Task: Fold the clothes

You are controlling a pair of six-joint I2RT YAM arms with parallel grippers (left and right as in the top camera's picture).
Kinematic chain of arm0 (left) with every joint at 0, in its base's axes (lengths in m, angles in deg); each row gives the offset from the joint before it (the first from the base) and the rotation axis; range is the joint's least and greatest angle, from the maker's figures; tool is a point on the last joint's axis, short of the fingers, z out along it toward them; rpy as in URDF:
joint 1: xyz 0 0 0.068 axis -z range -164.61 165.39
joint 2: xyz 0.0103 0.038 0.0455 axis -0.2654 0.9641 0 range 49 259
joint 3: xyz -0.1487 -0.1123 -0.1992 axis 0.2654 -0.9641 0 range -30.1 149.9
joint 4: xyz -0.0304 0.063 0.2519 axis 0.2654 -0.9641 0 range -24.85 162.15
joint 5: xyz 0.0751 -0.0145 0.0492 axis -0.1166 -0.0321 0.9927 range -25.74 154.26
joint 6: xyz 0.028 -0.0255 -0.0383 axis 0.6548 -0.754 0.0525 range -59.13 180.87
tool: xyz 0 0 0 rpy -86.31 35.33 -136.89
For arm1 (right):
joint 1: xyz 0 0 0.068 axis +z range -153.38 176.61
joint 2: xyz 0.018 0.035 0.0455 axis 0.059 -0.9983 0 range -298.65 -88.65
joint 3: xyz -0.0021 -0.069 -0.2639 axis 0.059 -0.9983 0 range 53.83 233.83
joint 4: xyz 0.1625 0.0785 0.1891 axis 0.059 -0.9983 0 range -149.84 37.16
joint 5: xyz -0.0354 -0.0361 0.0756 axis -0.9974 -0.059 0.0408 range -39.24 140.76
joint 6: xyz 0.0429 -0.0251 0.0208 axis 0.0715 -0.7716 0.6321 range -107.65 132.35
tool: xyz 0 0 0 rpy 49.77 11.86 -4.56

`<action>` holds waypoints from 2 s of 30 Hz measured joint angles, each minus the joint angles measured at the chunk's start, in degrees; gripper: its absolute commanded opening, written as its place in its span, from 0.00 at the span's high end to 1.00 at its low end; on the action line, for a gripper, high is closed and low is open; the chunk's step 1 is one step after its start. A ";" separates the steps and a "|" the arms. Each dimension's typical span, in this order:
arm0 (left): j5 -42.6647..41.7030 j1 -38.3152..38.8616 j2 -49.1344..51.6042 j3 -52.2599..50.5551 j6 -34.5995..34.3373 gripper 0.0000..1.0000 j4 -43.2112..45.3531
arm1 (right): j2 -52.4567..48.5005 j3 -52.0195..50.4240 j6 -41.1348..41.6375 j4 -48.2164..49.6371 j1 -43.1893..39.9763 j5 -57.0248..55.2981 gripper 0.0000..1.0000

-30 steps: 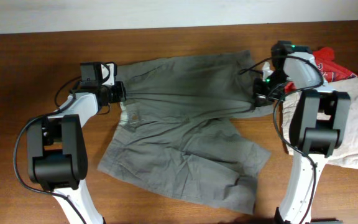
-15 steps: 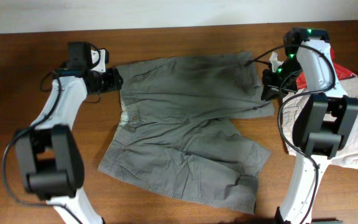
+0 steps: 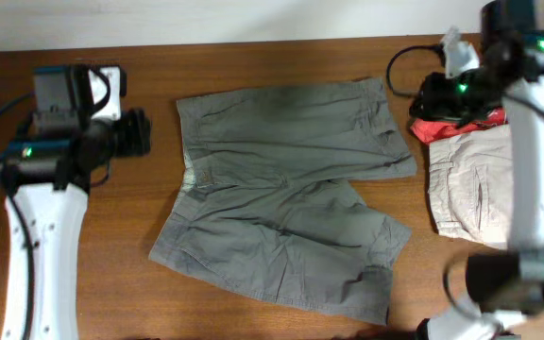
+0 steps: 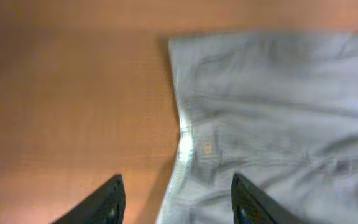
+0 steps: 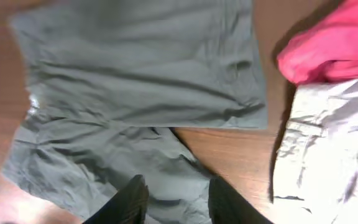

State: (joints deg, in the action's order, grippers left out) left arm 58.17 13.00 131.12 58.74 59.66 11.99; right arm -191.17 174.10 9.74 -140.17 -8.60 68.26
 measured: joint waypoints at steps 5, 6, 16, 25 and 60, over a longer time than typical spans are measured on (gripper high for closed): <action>0.31 0.00 -0.24 -0.09 0.20 0.52 -13.05 | 9.84 0.66 5.75 -5.95 4.66 -5.88 0.60; 0.07 0.00 -0.15 -0.11 0.20 0.54 -15.32 | 10.73 0.66 6.88 -7.54 5.46 -6.95 0.60; -0.96 0.00 -5.38 -0.13 -1.05 0.49 -22.97 | 20.70 -1.51 17.46 -9.64 19.69 -11.17 0.36; -2.49 0.00 -10.03 -4.87 -0.28 0.80 1.07 | 21.16 -6.19 24.20 0.07 22.86 -16.68 0.80; -4.46 12.44 41.68 -9.81 4.52 0.99 48.30 | -30.25 -17.66 15.69 44.30 19.34 -10.23 0.96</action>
State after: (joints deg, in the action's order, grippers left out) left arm 53.71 25.43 172.80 48.93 64.19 60.29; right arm -221.42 156.44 25.44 -95.87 10.75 58.03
